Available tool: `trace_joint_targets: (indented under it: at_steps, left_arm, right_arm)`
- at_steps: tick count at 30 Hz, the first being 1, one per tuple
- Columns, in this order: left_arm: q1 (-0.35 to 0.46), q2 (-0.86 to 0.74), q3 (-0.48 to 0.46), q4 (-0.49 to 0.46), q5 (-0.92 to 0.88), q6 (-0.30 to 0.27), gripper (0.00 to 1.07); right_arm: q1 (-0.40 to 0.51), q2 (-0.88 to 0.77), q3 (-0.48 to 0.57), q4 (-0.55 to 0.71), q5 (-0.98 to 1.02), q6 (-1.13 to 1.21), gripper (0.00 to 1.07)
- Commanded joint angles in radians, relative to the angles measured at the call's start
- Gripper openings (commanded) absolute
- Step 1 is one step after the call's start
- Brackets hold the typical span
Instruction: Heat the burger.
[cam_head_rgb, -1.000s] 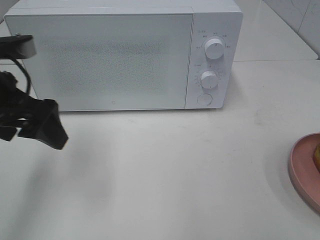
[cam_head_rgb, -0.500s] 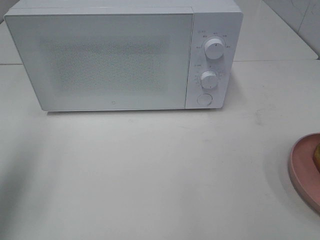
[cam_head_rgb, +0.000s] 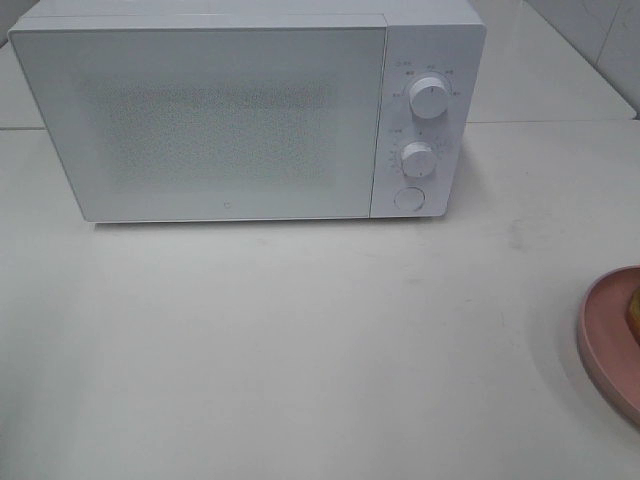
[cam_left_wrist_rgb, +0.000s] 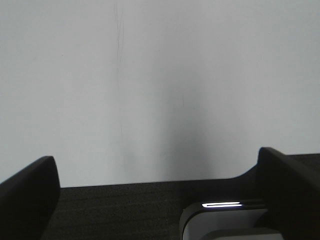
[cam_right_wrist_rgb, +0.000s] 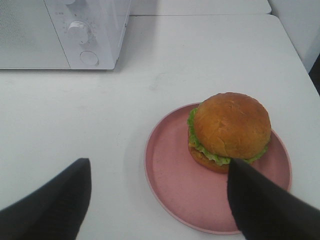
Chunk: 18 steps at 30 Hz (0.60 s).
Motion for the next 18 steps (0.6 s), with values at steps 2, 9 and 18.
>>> trace_joint_targets:
  at_steps: [2,9,18]
  left_arm:
    - [0.005,-0.122,0.035,-0.005,-0.027,-0.005,1.0]
    - [0.005,-0.35,0.035,-0.002,-0.028,-0.004,1.0]
    - [0.005,-0.57,0.035,-0.012,-0.028,-0.005,1.0]
  right_arm:
    - [-0.007,-0.03,0.003,0.0,-0.009,-0.003,0.74]
    - [-0.007,-0.03,0.003,0.0,-0.009,-0.003,0.74]
    - [-0.007,-0.03,0.003,0.0,-0.009,-0.003,0.74]
